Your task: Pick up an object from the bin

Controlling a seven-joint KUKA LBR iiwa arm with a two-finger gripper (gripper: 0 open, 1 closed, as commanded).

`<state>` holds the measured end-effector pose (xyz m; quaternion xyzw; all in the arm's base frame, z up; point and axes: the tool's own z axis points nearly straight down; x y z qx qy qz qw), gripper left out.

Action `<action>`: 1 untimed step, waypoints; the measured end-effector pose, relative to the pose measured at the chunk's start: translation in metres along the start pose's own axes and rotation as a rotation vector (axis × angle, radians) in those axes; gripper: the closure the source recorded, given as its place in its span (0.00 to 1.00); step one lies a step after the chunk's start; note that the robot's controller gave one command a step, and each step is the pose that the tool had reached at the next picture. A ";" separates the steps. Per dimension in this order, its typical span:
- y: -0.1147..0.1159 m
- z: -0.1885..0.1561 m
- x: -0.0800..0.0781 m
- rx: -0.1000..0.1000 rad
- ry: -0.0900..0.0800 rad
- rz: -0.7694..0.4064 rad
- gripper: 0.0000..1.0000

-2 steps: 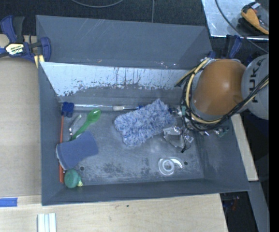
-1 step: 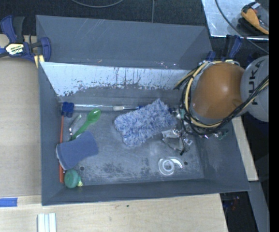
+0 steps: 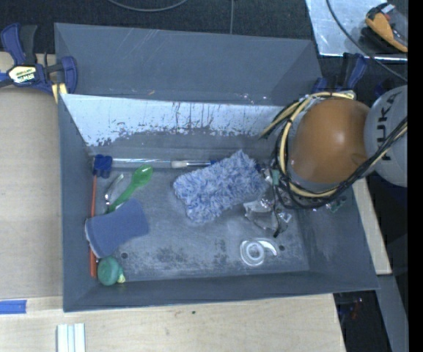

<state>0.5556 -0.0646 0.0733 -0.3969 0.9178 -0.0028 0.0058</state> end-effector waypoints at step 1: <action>-0.028 -0.037 -0.009 0.001 -0.002 -0.250 1.00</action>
Offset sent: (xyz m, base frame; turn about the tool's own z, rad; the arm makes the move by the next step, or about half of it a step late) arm 0.0036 0.0258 0.0217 -0.1805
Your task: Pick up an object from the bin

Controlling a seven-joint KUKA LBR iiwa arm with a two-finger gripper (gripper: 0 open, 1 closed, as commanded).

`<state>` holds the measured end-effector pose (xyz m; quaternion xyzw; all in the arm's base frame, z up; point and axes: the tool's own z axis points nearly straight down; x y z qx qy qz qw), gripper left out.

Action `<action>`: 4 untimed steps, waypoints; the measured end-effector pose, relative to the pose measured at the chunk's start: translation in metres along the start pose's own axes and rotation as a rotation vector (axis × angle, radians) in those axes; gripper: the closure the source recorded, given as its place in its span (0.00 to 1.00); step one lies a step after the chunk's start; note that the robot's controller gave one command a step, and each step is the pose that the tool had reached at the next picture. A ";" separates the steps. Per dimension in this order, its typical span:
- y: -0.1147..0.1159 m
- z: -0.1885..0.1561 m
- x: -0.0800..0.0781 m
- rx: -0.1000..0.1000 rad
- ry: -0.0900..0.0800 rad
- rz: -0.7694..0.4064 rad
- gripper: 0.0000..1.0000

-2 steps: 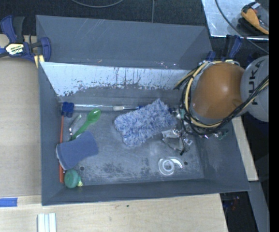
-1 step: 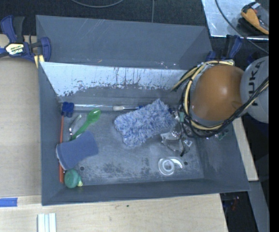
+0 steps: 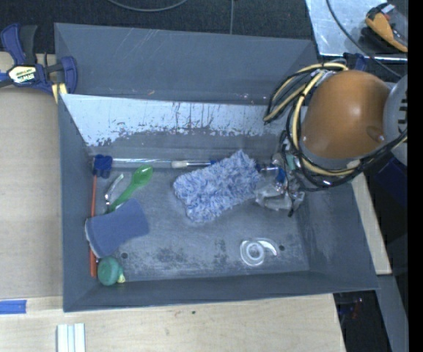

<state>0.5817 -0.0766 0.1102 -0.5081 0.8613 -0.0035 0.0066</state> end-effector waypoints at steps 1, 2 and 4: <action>0.038 0.015 -0.023 -0.008 0.001 0.069 1.00; -0.005 0.021 -0.042 0.003 -0.002 -0.091 1.00; 0.025 0.031 -0.056 -0.002 -0.002 -0.062 1.00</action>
Offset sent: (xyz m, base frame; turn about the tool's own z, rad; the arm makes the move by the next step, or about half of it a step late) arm 0.0255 0.0342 -0.0212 -0.0962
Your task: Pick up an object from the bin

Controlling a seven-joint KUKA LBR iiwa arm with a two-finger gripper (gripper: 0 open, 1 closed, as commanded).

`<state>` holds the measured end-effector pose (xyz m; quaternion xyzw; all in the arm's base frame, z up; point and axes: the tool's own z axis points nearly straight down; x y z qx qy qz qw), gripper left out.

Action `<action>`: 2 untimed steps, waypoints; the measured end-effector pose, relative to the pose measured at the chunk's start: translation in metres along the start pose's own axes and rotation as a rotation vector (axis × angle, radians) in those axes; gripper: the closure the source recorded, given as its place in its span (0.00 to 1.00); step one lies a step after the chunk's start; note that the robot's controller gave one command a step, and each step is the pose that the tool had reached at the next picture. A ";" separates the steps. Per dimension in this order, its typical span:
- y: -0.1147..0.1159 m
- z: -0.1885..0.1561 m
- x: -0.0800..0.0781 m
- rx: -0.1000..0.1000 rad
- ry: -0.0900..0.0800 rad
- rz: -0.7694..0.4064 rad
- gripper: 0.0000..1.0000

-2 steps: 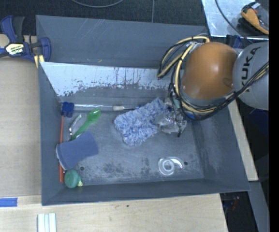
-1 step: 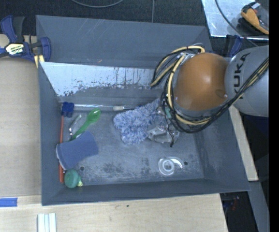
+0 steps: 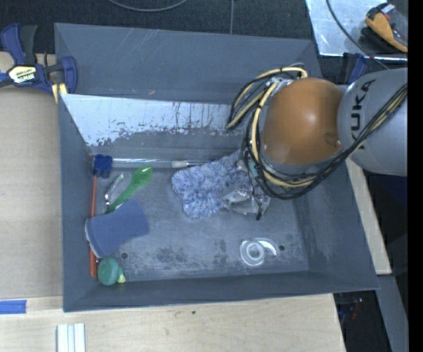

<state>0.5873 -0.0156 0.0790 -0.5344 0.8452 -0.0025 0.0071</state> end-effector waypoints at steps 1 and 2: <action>-0.030 0.007 0.010 0.002 -0.003 -0.133 1.00; -0.016 -0.003 -0.030 0.001 -0.007 -0.042 1.00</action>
Offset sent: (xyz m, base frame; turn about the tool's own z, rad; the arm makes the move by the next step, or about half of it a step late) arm 0.0269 0.0176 0.0025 -0.0403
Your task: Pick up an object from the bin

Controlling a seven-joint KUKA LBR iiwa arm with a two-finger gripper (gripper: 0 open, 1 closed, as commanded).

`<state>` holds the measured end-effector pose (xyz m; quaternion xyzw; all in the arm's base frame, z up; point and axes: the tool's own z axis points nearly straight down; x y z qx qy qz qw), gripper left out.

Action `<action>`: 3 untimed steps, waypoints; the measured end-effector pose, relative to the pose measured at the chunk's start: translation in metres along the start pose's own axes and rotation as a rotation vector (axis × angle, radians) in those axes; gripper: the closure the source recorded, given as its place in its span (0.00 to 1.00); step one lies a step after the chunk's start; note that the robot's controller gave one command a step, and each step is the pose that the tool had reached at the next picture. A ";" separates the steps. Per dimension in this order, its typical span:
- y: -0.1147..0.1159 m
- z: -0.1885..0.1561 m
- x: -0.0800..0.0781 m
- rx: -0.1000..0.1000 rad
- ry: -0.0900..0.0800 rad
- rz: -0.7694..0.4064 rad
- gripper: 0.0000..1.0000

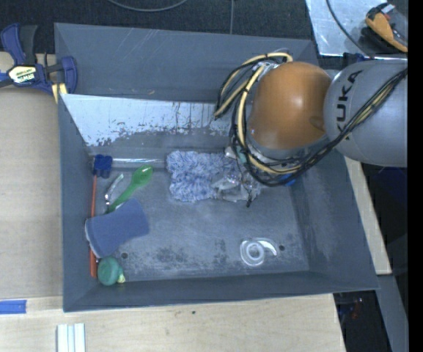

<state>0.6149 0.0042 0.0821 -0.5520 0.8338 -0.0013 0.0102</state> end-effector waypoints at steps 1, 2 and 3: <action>-0.014 0.009 0.022 0.006 -0.002 -0.099 1.00; -0.009 0.004 -0.002 0.004 -0.005 -0.050 0.00; -0.010 0.004 -0.001 0.003 -0.004 -0.046 1.00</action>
Offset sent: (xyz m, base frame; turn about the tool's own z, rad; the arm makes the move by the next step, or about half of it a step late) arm 0.0087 -0.0033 -0.0039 -0.0497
